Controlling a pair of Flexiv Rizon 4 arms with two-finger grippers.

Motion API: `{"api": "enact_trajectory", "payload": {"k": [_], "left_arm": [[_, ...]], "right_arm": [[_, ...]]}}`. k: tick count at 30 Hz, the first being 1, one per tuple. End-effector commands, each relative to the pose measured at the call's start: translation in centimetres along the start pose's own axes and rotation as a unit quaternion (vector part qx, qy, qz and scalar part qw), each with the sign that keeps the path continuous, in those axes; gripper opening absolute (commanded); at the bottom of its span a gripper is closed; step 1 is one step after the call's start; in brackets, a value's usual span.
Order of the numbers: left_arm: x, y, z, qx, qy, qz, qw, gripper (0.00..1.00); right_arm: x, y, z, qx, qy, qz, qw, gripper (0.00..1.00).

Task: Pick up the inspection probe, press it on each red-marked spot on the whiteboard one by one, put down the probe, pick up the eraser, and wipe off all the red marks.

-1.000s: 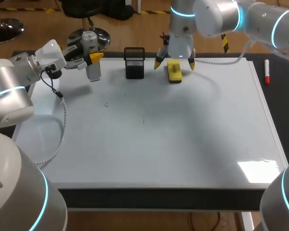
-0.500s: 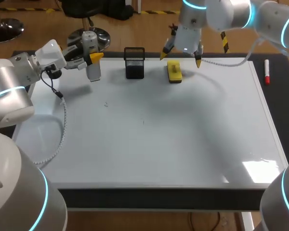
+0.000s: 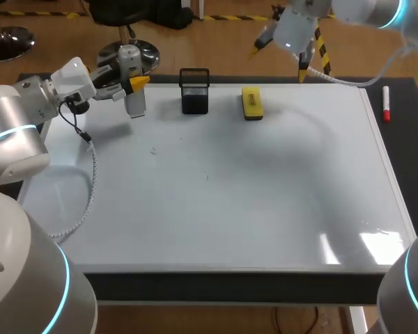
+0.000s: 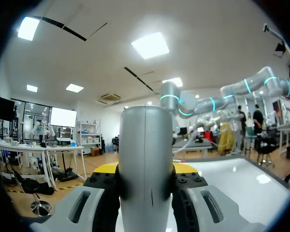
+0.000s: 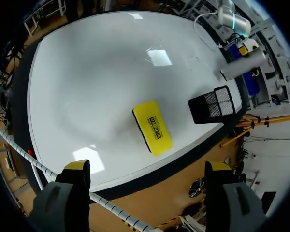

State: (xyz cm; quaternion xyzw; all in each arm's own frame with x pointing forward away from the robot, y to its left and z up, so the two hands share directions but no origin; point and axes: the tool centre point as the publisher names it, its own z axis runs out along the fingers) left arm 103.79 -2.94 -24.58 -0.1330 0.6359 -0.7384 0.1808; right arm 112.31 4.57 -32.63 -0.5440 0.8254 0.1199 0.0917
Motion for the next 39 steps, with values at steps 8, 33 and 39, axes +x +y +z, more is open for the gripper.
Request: {"api": "enact_trajectory", "payload": {"k": [8,33,39], "left_arm": [[0.0,-0.1,0.0,0.001,-0.001,0.001,1.0,0.0],[0.0,-0.1,0.0,0.001,-0.001,0.001,1.0,0.0],[0.0,-0.1,0.0,0.001,-0.001,0.001,1.0,0.0]], "right_arm": [[2.3,0.6,-5.4,-0.001,-0.062,0.058,0.996,1.0],[5.2,0.0,-10.1,-0.058,-0.161,0.139,0.975,1.0],[5.8,-0.3,-11.0,-0.06,-0.172,0.154,0.971,1.0]]}}
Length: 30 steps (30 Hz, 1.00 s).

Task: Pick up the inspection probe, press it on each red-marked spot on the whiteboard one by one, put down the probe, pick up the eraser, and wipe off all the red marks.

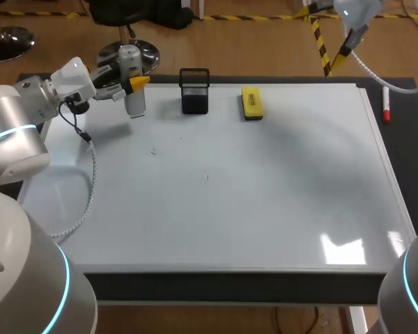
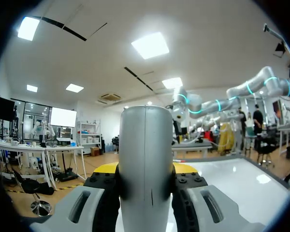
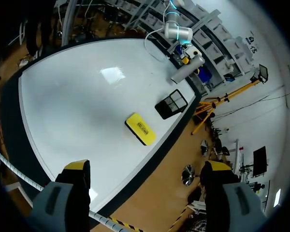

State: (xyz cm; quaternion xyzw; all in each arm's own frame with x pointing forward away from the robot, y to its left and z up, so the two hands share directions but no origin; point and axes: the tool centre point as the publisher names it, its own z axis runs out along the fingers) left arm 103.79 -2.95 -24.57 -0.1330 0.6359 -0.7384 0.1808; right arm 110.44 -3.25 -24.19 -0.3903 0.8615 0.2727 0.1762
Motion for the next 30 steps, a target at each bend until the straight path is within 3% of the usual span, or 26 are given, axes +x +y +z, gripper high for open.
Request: {"api": "enact_trajectory", "payload": {"k": [1,12,30], "left_arm": [[0.0,-0.1,0.0,0.001,-0.001,0.001,1.0,0.0],[0.0,-0.1,0.0,0.001,-0.001,0.001,1.0,0.0],[0.0,-0.1,0.0,0.001,-0.001,0.001,1.0,0.0]], "right_arm": [[0.5,0.0,-1.0,0.0,-0.006,0.004,1.0,1.0],[-0.4,-0.4,-3.5,-0.002,-0.035,0.001,0.999,1.0],[-0.6,-0.7,-3.7,-0.005,-0.056,0.006,0.998,1.0]]}}
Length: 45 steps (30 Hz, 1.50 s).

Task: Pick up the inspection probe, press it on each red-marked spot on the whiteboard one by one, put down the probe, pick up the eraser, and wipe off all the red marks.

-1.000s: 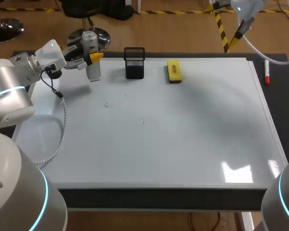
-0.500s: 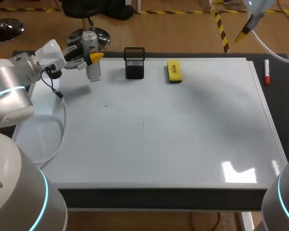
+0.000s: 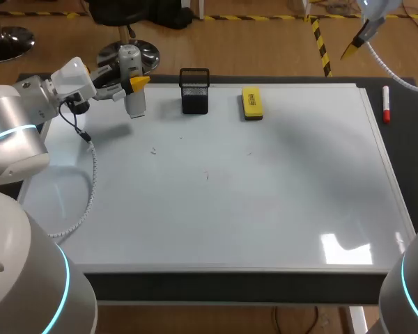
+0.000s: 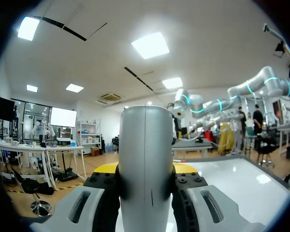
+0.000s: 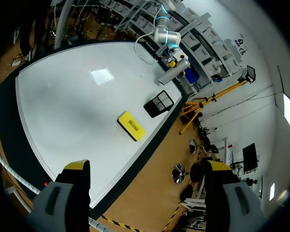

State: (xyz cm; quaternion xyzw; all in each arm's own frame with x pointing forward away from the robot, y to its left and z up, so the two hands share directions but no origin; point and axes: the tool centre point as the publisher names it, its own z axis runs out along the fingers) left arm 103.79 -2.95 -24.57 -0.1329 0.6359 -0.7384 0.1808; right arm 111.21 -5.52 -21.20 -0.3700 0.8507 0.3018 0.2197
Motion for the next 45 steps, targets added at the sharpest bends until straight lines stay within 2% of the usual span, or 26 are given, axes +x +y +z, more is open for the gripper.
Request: {"api": "enact_trajectory", "payload": {"k": [1,13,20,33,45], "left_arm": [[0.0,-0.1,0.0,0.001,-0.001,0.001,1.0,0.0],[0.2,-0.1,0.2,-0.002,-0.001,0.0,1.0,0.0],[0.3,-1.2,1.4,-0.002,0.012,0.012,1.0,0.0],[-0.4,-4.1,5.3,0.025,0.056,0.041,0.997,0.0],[-2.0,-5.0,9.3,0.053,0.102,0.046,0.992,0.0]], "right_arm": [[0.1,0.1,-0.1,0.002,0.0,-0.001,1.0,1.0],[0.1,0.1,-0.1,0.002,0.0,-0.001,1.0,1.0],[0.1,0.1,-0.1,0.002,0.0,-0.001,1.0,1.0],[0.1,0.1,-0.1,0.002,0.0,-0.001,1.0,1.0],[0.1,0.1,-0.1,0.002,0.0,-0.001,1.0,1.0]]}}
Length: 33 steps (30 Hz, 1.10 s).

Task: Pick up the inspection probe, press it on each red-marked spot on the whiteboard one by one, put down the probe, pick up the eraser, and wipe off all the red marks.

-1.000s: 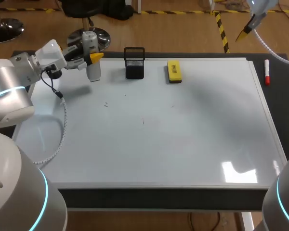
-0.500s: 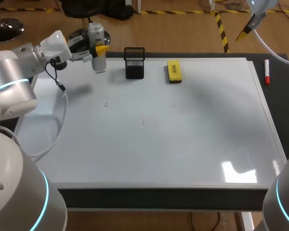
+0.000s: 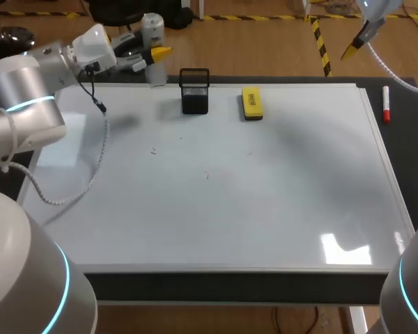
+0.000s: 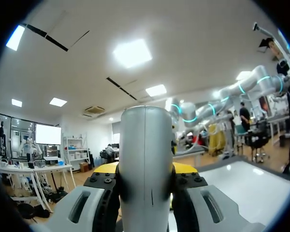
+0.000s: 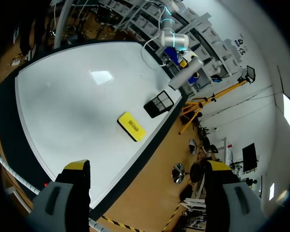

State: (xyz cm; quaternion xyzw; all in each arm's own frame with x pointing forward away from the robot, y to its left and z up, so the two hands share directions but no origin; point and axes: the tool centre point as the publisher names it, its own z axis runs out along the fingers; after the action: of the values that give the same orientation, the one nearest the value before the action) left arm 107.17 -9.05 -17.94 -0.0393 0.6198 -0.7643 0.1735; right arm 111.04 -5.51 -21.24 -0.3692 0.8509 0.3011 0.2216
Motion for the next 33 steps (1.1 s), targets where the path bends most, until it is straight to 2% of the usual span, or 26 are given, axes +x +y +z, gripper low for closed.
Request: {"api": "enact_trajectory", "payload": {"k": [1,11,21,33], "left_arm": [[-1.6,0.7,1.3,0.012,0.03,-0.002,0.999,0.0],[-1.8,0.4,4.1,0.036,0.07,-0.001,0.997,0.0],[-0.3,0.8,6.8,0.037,0.118,-0.011,0.992,0.0],[0.6,1.8,7.4,0.051,0.126,-0.029,0.99,0.0]], "right_arm": [[0.0,0.0,-0.1,0.001,0.002,-0.001,1.0,1.0],[0.0,0.0,-0.1,0.001,0.002,-0.001,1.0,1.0],[0.0,0.0,-0.1,0.001,0.002,-0.001,1.0,1.0],[0.0,0.0,-0.1,0.001,0.002,-0.001,1.0,1.0]]}}
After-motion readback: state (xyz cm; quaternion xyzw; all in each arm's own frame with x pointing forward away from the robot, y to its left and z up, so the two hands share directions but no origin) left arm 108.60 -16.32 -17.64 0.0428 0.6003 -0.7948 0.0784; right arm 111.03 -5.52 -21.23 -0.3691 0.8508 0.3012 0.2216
